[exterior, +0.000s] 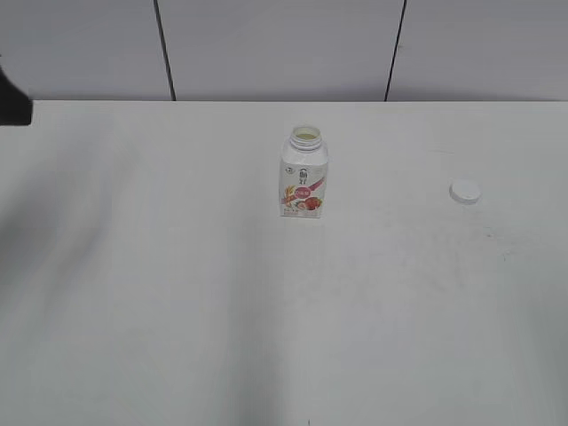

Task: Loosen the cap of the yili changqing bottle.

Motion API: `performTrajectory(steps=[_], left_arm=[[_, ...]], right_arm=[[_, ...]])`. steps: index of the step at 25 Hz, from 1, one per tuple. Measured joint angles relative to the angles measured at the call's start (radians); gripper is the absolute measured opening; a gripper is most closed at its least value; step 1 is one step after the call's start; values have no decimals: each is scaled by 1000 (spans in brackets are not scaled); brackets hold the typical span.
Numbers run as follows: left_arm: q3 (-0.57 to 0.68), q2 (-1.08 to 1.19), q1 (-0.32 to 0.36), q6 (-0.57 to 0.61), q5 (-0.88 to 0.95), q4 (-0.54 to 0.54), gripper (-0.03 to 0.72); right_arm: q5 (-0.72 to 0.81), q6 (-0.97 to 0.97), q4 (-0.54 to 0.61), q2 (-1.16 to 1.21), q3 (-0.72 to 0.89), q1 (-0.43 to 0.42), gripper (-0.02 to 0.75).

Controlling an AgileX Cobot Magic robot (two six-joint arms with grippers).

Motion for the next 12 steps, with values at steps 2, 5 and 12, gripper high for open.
performTrajectory(steps=[2, 5, 12], left_arm=[[-4, -47, 10, 6, 139, 2, 585], [-2, -123, 12, 8, 332, 28, 585], [44, -520, 13, 4, 508, 41, 585]], right_arm=[[0, 0, 0, 0, 0, 0, 448], [0, 0, 0, 0, 0, 0, 448], [0, 0, 0, 0, 0, 0, 448]])
